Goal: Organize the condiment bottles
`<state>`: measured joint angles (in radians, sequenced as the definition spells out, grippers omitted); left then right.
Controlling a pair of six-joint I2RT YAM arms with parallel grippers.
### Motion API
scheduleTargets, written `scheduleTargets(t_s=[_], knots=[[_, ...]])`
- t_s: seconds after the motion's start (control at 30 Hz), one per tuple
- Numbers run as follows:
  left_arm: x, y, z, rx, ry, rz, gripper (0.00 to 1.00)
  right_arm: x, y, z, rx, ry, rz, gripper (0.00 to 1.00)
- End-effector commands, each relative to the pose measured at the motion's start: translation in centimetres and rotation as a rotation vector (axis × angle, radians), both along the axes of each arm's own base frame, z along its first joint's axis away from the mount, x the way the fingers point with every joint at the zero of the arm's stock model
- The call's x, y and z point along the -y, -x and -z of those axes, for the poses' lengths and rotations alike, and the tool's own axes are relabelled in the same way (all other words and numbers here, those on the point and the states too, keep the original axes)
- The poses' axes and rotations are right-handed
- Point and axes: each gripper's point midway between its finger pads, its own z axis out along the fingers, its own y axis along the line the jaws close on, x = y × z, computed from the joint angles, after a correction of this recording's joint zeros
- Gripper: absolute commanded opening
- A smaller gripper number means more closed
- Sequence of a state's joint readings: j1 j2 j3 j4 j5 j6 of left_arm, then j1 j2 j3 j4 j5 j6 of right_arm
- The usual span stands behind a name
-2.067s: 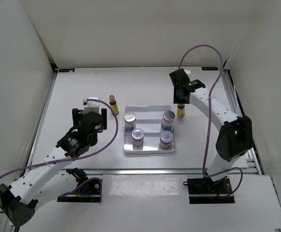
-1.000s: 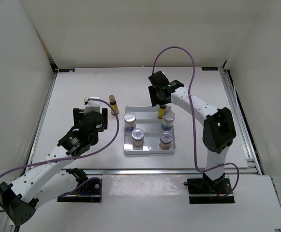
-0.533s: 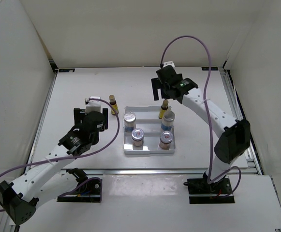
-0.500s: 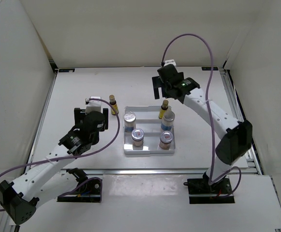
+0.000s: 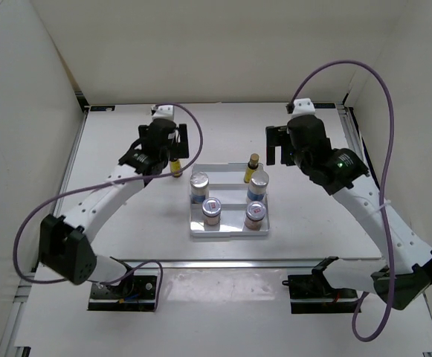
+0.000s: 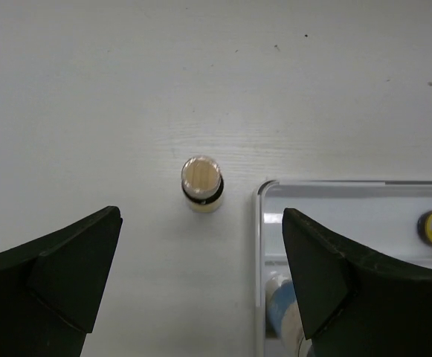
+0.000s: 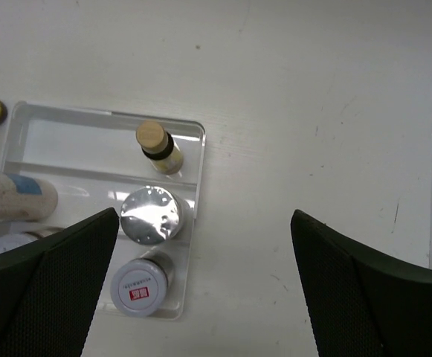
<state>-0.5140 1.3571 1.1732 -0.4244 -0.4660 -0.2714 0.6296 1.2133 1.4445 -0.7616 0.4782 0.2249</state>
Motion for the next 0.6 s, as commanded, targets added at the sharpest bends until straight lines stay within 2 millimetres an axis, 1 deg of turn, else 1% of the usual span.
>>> scheduleTargets(t_s=[0.0, 0.03, 0.07, 0.1, 0.13, 0.17, 0.2, 0.23, 0.27, 0.3, 0.33, 0.37, 0.4, 0.43, 0.47, 0.5, 0.53, 0.57], knots=[[2.0, -2.9, -0.9, 0.007, 0.076, 0.074, 1.0, 0.0, 1.9, 2.8, -0.093, 0.0, -0.048, 1.0], [2.2, -3.6, 0.4, -0.026, 0.068, 0.076, 1.0, -0.4, 2.3, 3.1, -0.096, -0.018, -0.071, 1.0], [2.1, -4.1, 0.8, -0.035, 0.069, 0.074, 1.0, -0.6, 3.1, 3.7, -0.108, -0.029, -0.108, 1.0], [1.8, -4.4, 1.5, -0.053, 0.068, 0.069, 1.0, -0.6, 3.4, 4.0, -0.115, -0.033, -0.117, 1.0], [2.0, -5.0, 1.6, -0.047, 0.071, 0.069, 1.0, -0.5, 3.6, 4.2, -0.116, -0.032, -0.117, 1.0], [1.8, -5.3, 1.8, -0.049, 0.075, 0.066, 1.0, -0.5, 4.0, 4.0, -0.114, -0.045, -0.131, 1.0], [1.9, -5.3, 1.8, -0.049, 0.083, 0.062, 1.0, -0.4, 4.0, 4.4, -0.12, -0.033, -0.136, 1.0], [1.5, -5.8, 2.2, -0.05, 0.083, 0.051, 1.0, -0.2, 4.3, 4.5, -0.118, -0.034, -0.136, 1.0], [1.6, -5.9, 2.6, -0.06, 0.091, 0.043, 1.0, -0.3, 4.6, 4.1, -0.106, -0.041, -0.154, 1.0], [1.7, -5.9, 2.8, -0.056, 0.093, 0.043, 1.0, -0.2, 4.7, 4.5, -0.116, -0.035, -0.153, 1.0], [1.5, -5.9, 3.8, -0.069, 0.082, 0.035, 1.0, -0.3, 4.9, 4.5, -0.11, -0.046, -0.162, 1.0], [1.6, -6.1, 3.7, -0.053, 0.089, 0.036, 1.0, -0.3, 5.1, 4.1, -0.099, -0.049, -0.177, 1.0], [1.6, -6.2, 4.0, -0.046, 0.092, 0.036, 1.0, -0.2, 5.2, 4.5, -0.106, -0.036, -0.181, 1.0], [1.3, -5.9, 5.3, -0.059, 0.089, 0.023, 1.0, -0.1, 5.3, 4.2, -0.095, -0.042, -0.182, 1.0], [1.3, -5.8, 5.4, -0.043, 0.095, 0.024, 1.0, 0.0, 5.5, 4.4, -0.096, -0.041, -0.182, 1.0], [1.6, -6.5, 5.1, 0.003, 0.115, 0.026, 1.0, 0.0, 5.5, 4.4, -0.096, -0.041, -0.182, 1.0], [1.1, -5.9, 6.1, 0.006, 0.11, 0.016, 1.0, 0.1, 5.7, 4.1, -0.086, -0.048, -0.182, 1.0], [1.1, -5.9, 6.0, 0.031, 0.12, 0.017, 1.0, 0.1, 5.7, 4.1, -0.086, -0.048, -0.182, 1.0]])
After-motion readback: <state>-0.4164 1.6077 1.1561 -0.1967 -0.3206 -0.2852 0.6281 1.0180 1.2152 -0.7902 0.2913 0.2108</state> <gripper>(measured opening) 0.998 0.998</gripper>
